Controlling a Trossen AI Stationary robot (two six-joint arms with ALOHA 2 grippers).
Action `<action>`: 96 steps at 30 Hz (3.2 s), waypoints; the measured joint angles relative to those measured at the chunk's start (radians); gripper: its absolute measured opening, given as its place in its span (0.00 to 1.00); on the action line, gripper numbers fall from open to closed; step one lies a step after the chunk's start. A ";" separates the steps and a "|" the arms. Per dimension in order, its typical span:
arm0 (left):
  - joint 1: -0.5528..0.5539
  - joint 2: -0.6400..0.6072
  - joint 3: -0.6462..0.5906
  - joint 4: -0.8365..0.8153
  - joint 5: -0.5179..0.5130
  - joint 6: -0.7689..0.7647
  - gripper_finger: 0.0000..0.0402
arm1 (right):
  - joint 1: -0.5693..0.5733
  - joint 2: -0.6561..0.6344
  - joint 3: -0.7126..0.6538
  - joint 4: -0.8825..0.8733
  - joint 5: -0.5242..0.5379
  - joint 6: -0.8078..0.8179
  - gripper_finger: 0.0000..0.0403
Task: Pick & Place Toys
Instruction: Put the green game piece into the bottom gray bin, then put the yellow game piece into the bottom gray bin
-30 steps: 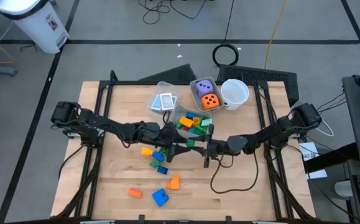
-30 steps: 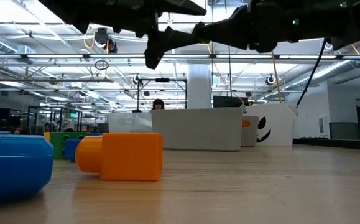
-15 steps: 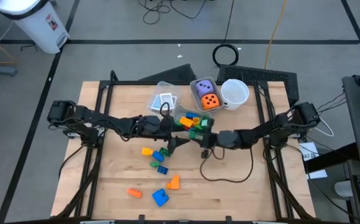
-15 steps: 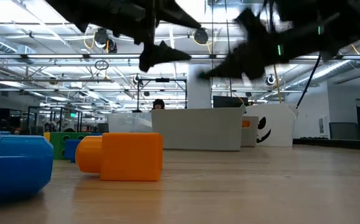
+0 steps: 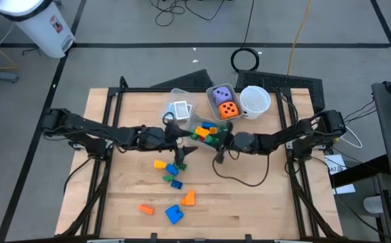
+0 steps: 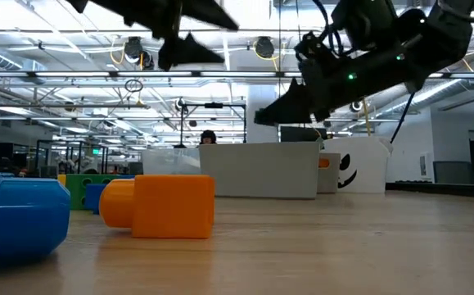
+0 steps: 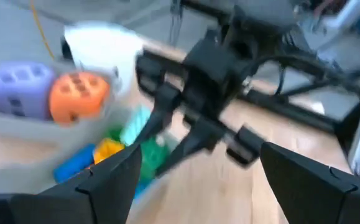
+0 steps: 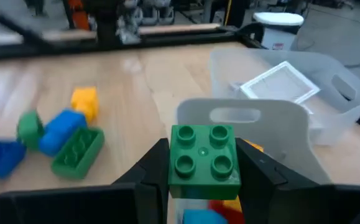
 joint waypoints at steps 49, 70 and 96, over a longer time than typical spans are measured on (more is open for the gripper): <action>-0.220 0.013 -0.176 -0.692 0.025 -0.148 0.83 | 0.082 -0.237 0.072 -0.219 0.000 -0.093 0.77; -0.219 0.011 -0.317 -0.506 0.042 -0.058 0.82 | 0.082 -0.237 0.072 -0.217 0.000 -0.084 0.77; -0.218 -0.025 -0.142 -0.362 -0.109 0.036 0.34 | 0.083 -0.237 0.072 -0.224 -0.006 -0.123 0.77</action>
